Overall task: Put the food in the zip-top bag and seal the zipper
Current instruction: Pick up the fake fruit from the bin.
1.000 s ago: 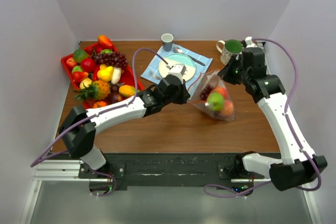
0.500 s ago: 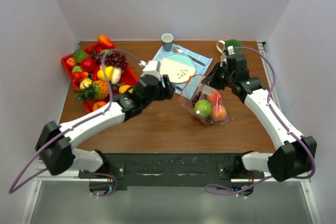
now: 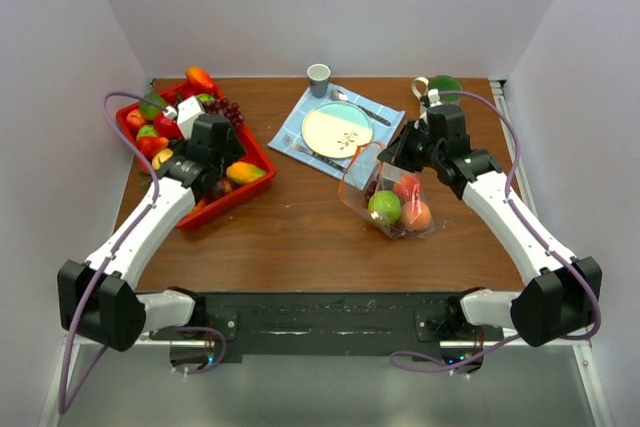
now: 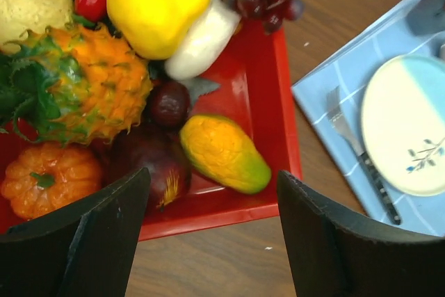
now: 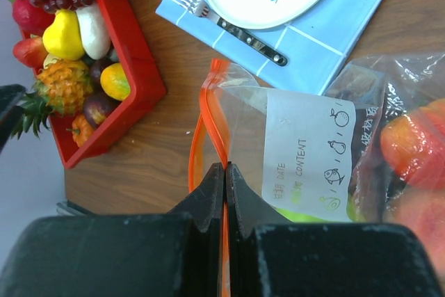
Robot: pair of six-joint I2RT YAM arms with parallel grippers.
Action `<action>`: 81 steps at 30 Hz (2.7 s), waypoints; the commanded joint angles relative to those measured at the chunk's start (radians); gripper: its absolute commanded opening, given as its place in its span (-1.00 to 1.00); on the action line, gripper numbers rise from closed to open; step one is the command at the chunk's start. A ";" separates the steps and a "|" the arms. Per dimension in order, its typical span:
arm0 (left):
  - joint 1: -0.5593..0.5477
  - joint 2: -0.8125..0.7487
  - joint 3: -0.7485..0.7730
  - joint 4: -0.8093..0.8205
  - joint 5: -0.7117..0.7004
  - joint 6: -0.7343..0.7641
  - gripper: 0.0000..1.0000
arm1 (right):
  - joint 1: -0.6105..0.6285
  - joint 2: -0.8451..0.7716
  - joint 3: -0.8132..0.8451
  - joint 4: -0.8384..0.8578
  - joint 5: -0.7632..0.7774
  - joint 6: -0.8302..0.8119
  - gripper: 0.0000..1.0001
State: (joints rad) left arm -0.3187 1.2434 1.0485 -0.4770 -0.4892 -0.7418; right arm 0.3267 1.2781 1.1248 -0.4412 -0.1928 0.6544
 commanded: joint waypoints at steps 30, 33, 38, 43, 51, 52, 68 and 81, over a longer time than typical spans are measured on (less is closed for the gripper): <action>0.050 0.324 -0.160 0.109 -0.111 -0.165 0.50 | 0.005 0.010 0.003 0.012 -0.053 -0.048 -1.00; 0.050 0.326 -0.173 0.132 -0.091 -0.159 0.50 | 0.005 0.007 0.007 0.007 -0.051 -0.047 -1.00; 0.050 0.341 -0.183 0.176 -0.052 -0.137 0.54 | 0.006 0.006 0.015 0.001 -0.051 -0.045 -1.00; 0.050 0.311 -0.197 0.206 -0.025 -0.107 0.11 | 0.005 0.001 0.023 -0.010 -0.040 -0.047 -1.00; 0.050 0.200 -0.170 0.187 -0.012 -0.035 -0.49 | 0.005 0.000 0.043 -0.031 -0.027 -0.050 -1.00; 0.050 0.191 -0.157 0.181 -0.014 -0.028 -0.56 | 0.005 0.003 0.049 -0.033 -0.025 -0.052 -1.00; 0.050 0.129 -0.130 0.130 -0.038 0.016 -0.02 | 0.005 0.012 0.063 -0.040 -0.010 -0.050 -1.00; 0.050 0.271 -0.153 0.161 -0.034 -0.063 0.59 | 0.006 0.012 0.046 -0.048 0.003 -0.062 -1.00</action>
State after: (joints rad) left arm -0.2687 1.4849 0.8955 -0.3462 -0.5018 -0.7666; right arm 0.3275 1.2892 1.1461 -0.4866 -0.2005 0.6167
